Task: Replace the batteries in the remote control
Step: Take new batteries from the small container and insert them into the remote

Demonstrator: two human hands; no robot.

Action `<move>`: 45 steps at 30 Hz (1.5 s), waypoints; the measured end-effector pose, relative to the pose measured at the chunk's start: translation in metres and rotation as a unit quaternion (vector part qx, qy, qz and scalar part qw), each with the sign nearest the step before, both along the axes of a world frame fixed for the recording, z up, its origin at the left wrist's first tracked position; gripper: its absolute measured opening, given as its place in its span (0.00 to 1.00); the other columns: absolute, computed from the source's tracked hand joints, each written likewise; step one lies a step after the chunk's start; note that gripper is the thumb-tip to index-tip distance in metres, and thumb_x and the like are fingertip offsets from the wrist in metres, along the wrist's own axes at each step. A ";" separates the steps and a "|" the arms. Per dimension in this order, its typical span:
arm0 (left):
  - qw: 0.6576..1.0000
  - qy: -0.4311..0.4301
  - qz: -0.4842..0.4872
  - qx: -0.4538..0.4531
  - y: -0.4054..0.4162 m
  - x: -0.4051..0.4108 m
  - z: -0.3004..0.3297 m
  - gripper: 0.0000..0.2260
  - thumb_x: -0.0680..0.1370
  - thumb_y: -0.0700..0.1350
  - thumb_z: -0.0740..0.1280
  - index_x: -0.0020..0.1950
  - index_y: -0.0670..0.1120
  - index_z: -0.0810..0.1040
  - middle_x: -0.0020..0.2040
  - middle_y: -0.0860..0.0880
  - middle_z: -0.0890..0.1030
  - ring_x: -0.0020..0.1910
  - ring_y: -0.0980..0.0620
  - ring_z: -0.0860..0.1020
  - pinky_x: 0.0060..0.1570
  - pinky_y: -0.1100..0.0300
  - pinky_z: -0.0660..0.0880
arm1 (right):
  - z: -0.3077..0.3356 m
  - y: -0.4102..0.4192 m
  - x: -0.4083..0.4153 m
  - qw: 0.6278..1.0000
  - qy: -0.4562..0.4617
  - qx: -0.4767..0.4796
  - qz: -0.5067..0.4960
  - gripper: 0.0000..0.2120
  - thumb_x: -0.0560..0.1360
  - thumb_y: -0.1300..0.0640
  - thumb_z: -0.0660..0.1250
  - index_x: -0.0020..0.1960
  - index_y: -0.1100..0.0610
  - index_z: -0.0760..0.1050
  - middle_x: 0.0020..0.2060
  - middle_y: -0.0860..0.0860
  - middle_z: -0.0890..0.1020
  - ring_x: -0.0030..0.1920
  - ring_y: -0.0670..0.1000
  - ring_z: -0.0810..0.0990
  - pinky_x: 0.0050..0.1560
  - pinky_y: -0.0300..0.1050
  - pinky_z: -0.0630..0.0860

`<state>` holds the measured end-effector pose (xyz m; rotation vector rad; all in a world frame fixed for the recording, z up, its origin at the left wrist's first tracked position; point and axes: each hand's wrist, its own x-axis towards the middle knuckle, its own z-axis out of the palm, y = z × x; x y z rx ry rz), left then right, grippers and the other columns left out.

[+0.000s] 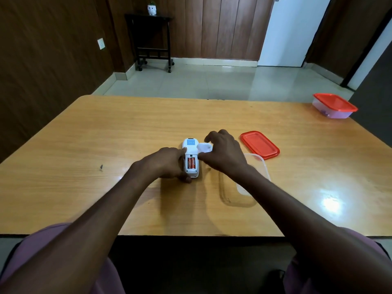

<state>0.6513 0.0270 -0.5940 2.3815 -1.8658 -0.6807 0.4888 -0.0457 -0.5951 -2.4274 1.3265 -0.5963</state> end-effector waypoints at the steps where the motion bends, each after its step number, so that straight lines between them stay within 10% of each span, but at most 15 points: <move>1: 1.000 0.000 0.002 -0.001 0.000 0.000 0.000 0.48 0.68 0.59 0.78 0.81 0.51 0.58 0.72 0.48 0.73 0.69 0.47 0.72 0.65 0.51 0.72 | -0.001 0.005 0.002 1.000 -0.008 0.016 0.008 0.21 0.69 0.47 0.74 0.60 0.53 0.79 0.54 0.52 0.78 0.51 0.55 0.79 0.44 0.46 0.71; 17: 1.000 -0.015 -0.006 0.002 -0.003 -0.003 0.003 0.41 0.72 0.50 0.77 0.81 0.49 0.60 0.70 0.47 0.75 0.65 0.44 0.74 0.61 0.54 0.74 | -0.015 0.040 0.008 0.993 0.020 -0.025 0.110 0.15 0.77 0.48 0.67 0.55 0.59 0.83 0.52 0.56 0.77 0.44 0.59 0.79 0.41 0.51 0.76; 25: 0.995 0.094 0.046 0.001 -0.003 0.007 0.008 0.30 0.74 0.35 0.70 0.75 0.52 0.71 0.64 0.43 0.79 0.48 0.47 0.77 0.36 0.61 0.69 | -0.025 0.042 0.014 0.978 0.117 -0.093 0.148 0.18 0.75 0.54 0.68 0.62 0.61 0.77 0.55 0.60 0.76 0.44 0.63 0.79 0.35 0.48 0.67; 30: 0.895 0.382 0.212 -0.091 -0.002 -0.003 0.004 0.13 0.76 0.31 0.65 0.50 0.47 0.83 0.48 0.44 0.83 0.41 0.49 0.79 0.40 0.56 0.76 | -0.024 0.038 0.012 0.994 0.026 -0.023 0.106 0.17 0.69 0.52 0.75 0.56 0.57 0.82 0.53 0.55 0.77 0.45 0.59 0.80 0.38 0.46 0.71; 38: 0.703 0.608 0.341 -0.141 -0.003 -0.022 0.001 0.17 0.73 0.28 0.69 0.62 0.34 0.79 0.48 0.38 0.86 0.42 0.45 0.86 0.40 0.54 0.83 | -0.010 0.028 -0.001 0.987 -0.143 0.062 0.047 0.25 0.61 0.42 0.76 0.53 0.53 0.86 0.49 0.49 0.81 0.46 0.51 0.82 0.41 0.44 0.77; 41: 0.676 0.635 0.340 -0.157 -0.002 -0.024 0.004 0.19 0.73 0.27 0.68 0.64 0.33 0.78 0.50 0.37 0.85 0.43 0.44 0.85 0.39 0.55 0.82 | -0.007 0.020 -0.006 0.983 -0.159 0.061 0.068 0.18 0.63 0.50 0.82 0.51 0.54 0.86 0.51 0.50 0.81 0.48 0.52 0.83 0.46 0.48 0.82; 45: 0.705 0.626 0.294 -0.157 -0.002 -0.028 0.009 0.23 0.73 0.28 0.66 0.66 0.43 0.80 0.55 0.40 0.85 0.49 0.41 0.84 0.45 0.51 0.82 | 0.001 0.009 -0.017 0.985 -0.117 0.061 0.111 0.30 0.60 0.54 0.85 0.60 0.54 0.81 0.66 0.51 0.74 0.52 0.51 0.82 0.43 0.27 0.76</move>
